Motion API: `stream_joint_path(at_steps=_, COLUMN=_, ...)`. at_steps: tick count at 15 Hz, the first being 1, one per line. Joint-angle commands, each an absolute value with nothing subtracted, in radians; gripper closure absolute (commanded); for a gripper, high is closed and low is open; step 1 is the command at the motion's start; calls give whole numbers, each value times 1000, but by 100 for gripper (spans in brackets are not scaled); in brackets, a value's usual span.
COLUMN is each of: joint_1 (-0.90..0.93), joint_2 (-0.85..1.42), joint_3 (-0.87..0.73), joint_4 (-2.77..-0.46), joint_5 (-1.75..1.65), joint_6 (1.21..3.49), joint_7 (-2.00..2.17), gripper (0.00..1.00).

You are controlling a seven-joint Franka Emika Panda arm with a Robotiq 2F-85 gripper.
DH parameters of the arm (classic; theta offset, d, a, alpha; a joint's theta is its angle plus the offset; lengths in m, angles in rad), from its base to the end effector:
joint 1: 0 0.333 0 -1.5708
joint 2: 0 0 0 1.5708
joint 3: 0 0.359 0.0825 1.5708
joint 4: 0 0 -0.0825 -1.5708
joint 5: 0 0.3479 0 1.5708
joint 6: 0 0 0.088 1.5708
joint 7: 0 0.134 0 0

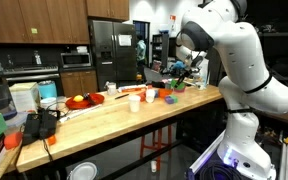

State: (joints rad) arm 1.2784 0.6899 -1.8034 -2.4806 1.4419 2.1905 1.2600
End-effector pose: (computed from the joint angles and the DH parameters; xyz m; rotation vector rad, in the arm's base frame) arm 0.4211 -0.1564 0.3726 -0.5650 2.5505 -0.0354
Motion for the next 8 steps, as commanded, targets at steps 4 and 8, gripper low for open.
stream_joint_path(at_steps=4, joint_1=1335, joint_2=754, joint_3=-1910, joint_4=-2446, joint_5=1394, joint_6=2146, joint_7=1257, gripper=99)
stream_joint_path(at_steps=8, joint_1=1305, joint_2=740, joint_3=-1854, joint_4=-2401, joint_5=1334, joint_6=2102, joint_7=1252, gripper=99)
